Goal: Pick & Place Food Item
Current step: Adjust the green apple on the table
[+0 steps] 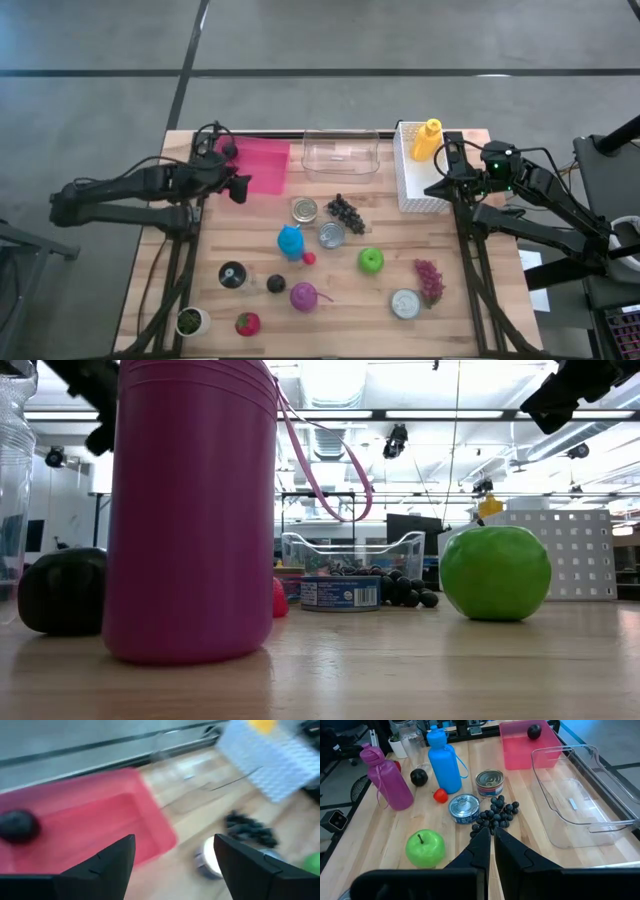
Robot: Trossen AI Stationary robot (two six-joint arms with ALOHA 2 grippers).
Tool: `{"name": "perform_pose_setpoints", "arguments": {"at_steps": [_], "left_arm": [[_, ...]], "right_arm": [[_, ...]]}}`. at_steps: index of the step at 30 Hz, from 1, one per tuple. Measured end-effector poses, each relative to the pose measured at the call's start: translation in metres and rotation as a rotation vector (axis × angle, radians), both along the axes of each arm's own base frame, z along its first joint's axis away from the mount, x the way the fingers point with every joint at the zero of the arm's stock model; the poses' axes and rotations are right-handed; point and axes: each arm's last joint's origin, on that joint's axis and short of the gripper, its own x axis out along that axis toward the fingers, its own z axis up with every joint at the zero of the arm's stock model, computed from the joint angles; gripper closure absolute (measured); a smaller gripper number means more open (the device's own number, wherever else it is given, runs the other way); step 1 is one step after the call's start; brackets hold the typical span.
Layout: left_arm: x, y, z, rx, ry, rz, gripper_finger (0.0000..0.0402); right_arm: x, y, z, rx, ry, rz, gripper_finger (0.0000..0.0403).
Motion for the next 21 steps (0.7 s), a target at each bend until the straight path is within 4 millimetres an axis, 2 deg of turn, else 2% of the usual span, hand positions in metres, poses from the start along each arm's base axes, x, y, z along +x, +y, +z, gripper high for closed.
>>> {"name": "perform_pose_setpoints", "arguments": {"at_steps": [4,7,14,21], "left_arm": [[0.004,-0.008,0.019,0.044,-0.059,-0.086,0.0153],[0.01,-0.016,0.024,0.076,-0.077,-0.168,0.0171],[0.03,-0.04,0.025,0.119,-0.104,-0.343,0.0206],[0.044,-0.067,0.021,0.205,-0.09,-0.439,0.0227]], "right_arm": [[0.0,0.0,0.0,0.0,0.0,0.0,0.0381],[0.0,0.0,0.0,0.0,0.0,0.0,0.0381],[0.0,0.0,0.0,-0.013,0.0,0.007,0.0381],[0.0,0.0,0.0,0.027,0.0,-0.014,0.0381]]}}
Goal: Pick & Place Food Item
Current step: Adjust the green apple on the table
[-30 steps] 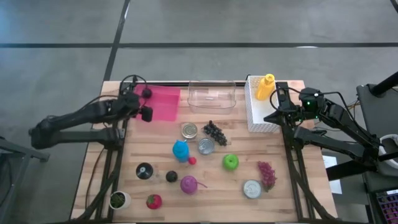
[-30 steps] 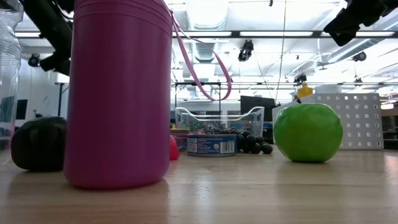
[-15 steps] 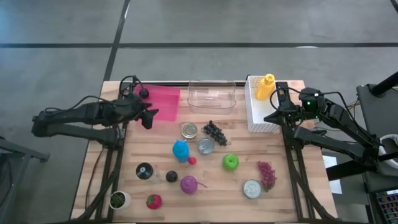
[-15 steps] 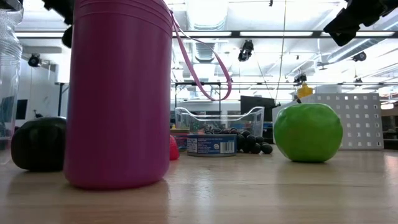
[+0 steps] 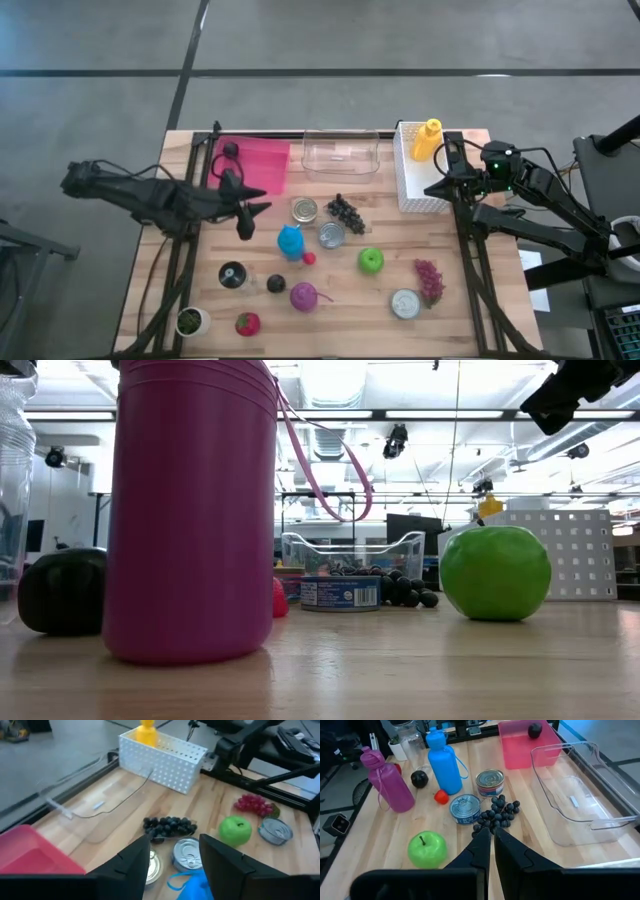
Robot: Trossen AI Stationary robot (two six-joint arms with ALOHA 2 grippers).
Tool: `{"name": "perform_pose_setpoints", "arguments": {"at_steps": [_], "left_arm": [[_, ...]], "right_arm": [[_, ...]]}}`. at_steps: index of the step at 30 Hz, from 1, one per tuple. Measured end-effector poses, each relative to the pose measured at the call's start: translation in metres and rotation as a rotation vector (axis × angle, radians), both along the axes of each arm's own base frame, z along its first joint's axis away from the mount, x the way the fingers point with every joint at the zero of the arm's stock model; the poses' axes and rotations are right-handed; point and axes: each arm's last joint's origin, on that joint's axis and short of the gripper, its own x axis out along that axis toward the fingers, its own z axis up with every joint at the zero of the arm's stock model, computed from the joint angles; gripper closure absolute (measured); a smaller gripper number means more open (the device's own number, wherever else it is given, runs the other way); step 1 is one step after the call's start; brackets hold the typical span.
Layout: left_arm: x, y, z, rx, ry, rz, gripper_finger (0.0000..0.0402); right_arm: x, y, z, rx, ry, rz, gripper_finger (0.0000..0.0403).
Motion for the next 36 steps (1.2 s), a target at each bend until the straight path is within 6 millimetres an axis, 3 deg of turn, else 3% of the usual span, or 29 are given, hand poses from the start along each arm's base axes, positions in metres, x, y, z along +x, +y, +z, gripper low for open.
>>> {"name": "perform_pose_setpoints", "arguments": {"at_steps": [8,18,26,31,36], "left_arm": [[0.004,-0.028,-0.003,0.077,-0.02,-0.05,0.0236],[0.014,-0.052,-0.017,0.168,0.012,-0.035,0.0238],[0.019,-0.056,-0.019,0.174,0.004,-0.041,0.0236],[0.02,-0.056,-0.018,0.187,0.003,-0.049,0.0237],[0.02,-0.056,-0.018,0.189,0.004,-0.05,0.0234]], "right_arm": [[0.006,-0.004,0.004,-0.015,-0.037,-0.001,0.0381],[0.036,-0.019,-0.023,0.006,-0.047,0.054,0.0381],[0.058,-0.019,-0.032,0.004,-0.056,0.132,0.0381],[0.076,-0.012,-0.033,-0.01,-0.073,0.218,0.0381],[0.098,-0.002,-0.043,-0.038,-0.018,0.195,0.0381]]}}
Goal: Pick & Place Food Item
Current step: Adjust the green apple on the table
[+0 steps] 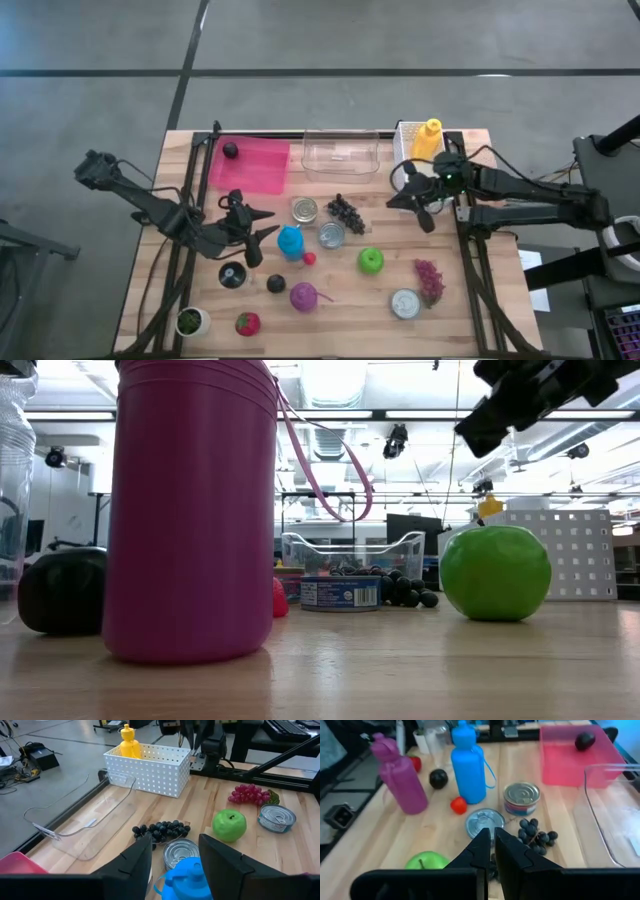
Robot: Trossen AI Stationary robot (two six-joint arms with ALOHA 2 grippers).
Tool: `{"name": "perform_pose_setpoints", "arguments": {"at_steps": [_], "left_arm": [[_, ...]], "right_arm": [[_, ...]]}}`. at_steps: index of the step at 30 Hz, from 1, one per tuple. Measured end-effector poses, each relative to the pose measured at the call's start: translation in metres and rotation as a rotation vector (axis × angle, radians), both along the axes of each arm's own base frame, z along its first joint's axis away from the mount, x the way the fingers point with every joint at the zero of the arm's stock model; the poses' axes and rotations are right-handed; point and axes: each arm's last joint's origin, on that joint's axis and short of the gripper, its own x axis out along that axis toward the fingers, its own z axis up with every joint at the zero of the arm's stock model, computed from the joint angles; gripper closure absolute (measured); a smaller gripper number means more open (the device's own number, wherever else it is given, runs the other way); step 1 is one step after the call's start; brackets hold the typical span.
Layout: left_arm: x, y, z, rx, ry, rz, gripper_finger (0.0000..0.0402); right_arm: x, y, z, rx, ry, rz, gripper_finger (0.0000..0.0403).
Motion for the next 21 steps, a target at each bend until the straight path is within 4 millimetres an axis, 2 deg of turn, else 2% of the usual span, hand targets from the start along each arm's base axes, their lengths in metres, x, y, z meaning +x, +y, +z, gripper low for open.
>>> {"name": "perform_pose_setpoints", "arguments": {"at_steps": [10,17,21], "left_arm": [[0.0,0.0,0.0,0.001,0.002,0.0,0.0235],[0.001,-0.001,0.001,0.028,0.002,-0.016,0.0233],[0.001,-0.001,0.001,0.025,0.003,-0.021,0.0234]], "right_arm": [[0.048,0.021,-0.024,0.005,0.023,0.083,0.0381],[0.078,0.019,-0.048,0.065,0.087,0.061,0.0381],[0.094,0.02,-0.051,0.056,0.122,0.081,0.0381]]}}
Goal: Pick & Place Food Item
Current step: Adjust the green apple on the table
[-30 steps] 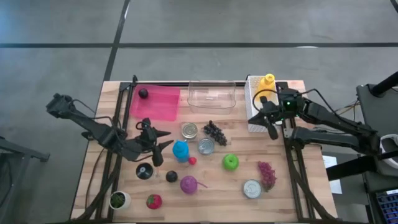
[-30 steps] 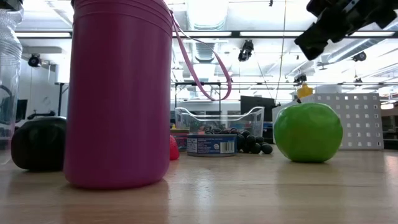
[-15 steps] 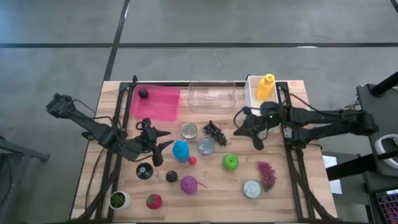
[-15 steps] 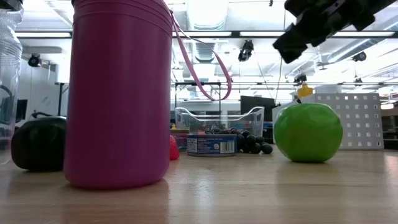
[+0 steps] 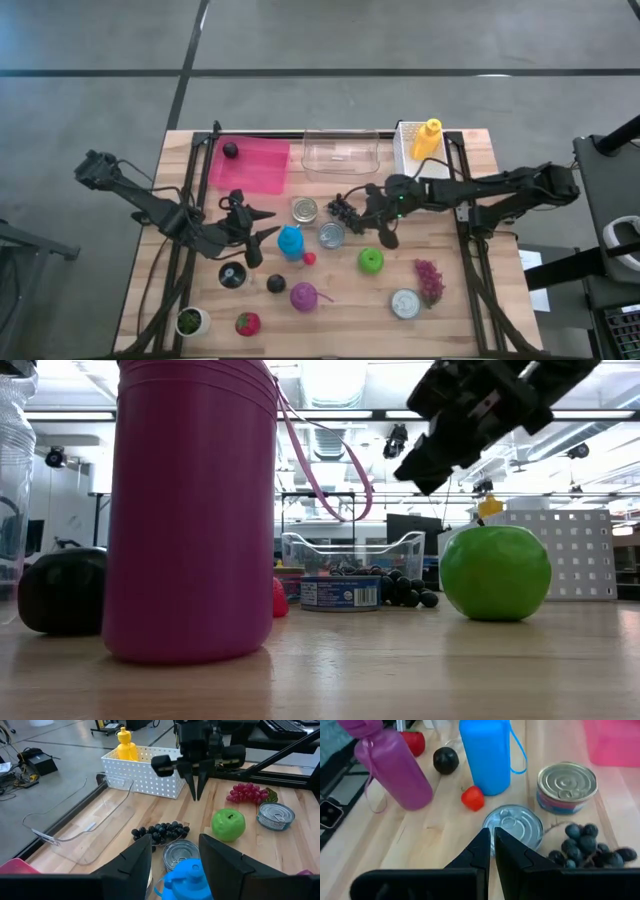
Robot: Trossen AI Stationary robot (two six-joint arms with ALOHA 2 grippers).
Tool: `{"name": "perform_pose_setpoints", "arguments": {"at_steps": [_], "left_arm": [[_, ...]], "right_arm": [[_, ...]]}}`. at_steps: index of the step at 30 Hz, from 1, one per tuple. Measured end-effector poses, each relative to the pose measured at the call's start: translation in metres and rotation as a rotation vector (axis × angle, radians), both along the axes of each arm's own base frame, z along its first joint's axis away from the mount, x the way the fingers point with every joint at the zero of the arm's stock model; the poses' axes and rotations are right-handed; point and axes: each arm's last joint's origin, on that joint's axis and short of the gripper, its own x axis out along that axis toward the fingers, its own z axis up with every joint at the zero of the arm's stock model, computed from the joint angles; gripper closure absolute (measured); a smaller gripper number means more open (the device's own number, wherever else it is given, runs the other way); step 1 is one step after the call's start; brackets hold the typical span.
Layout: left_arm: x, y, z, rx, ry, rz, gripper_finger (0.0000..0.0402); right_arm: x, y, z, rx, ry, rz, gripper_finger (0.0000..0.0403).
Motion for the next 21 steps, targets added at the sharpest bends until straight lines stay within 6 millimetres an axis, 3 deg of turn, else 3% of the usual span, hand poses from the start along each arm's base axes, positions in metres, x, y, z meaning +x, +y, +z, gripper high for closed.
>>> {"name": "perform_pose_setpoints", "arguments": {"at_steps": [6,21], "left_arm": [[0.0,0.0,0.0,-0.002,0.001,-0.003,0.0232],[0.0,0.0,0.0,0.0,0.004,-0.003,0.0233]], "right_arm": [[0.022,0.005,-0.008,-0.028,0.055,0.047,0.0381],[0.045,0.004,-0.049,-0.037,0.162,0.061,0.0381]]}}
